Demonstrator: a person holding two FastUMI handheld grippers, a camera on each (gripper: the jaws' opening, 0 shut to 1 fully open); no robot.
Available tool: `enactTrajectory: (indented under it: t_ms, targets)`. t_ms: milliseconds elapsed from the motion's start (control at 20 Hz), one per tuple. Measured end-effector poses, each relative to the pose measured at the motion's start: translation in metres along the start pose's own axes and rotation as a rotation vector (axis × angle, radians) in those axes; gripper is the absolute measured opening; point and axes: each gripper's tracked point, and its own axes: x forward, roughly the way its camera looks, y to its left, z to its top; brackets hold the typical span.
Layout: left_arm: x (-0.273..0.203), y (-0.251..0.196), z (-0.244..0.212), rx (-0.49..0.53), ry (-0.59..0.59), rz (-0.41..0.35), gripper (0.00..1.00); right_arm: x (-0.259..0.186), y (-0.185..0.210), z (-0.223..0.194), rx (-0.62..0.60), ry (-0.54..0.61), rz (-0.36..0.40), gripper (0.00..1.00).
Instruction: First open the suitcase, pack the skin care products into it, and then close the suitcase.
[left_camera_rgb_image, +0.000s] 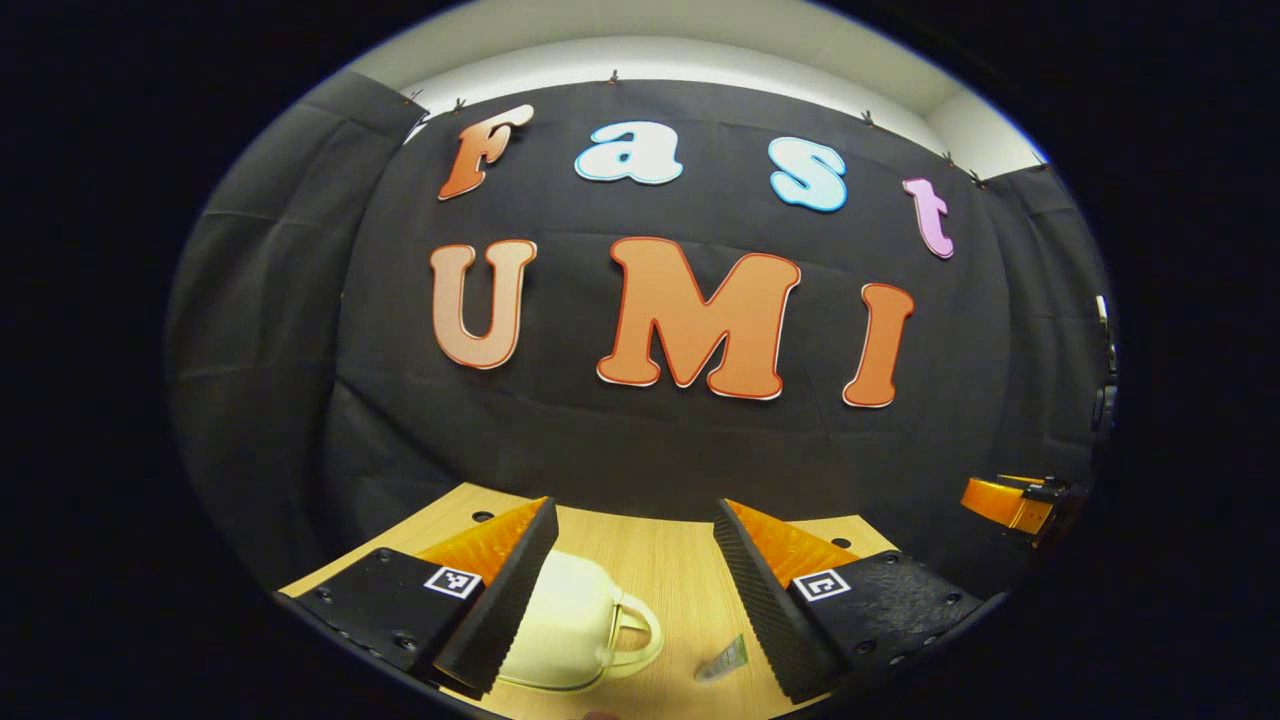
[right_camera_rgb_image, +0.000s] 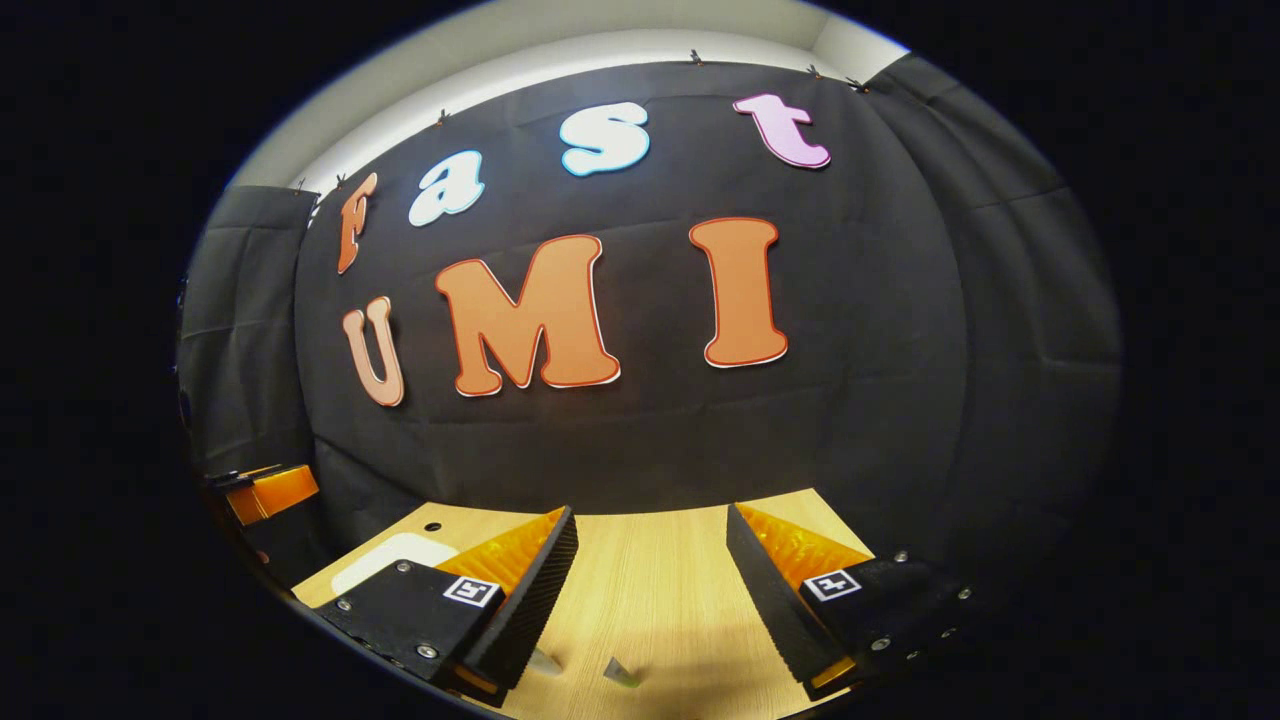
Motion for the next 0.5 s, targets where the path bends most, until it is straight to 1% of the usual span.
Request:
enactTrajectory:
  t_ms: [150, 350, 500]
  targets:
    - [0.012, 0.007, -0.001, 0.018, 0.006, -0.022, 0.97, -0.001, 0.002, -0.001, 0.015, -0.001, -0.034, 0.95]
    - [0.019, 0.01, -0.008, 0.047, 0.015, -0.04, 0.97, -0.002, 0.002, -0.005, -0.008, 0.013, -0.052, 0.95]
    - [0.021, 0.013, -0.022, 0.15, 0.022, -0.023, 0.97, -0.002, 0.001, -0.012, -0.018, 0.036, -0.056, 0.95]
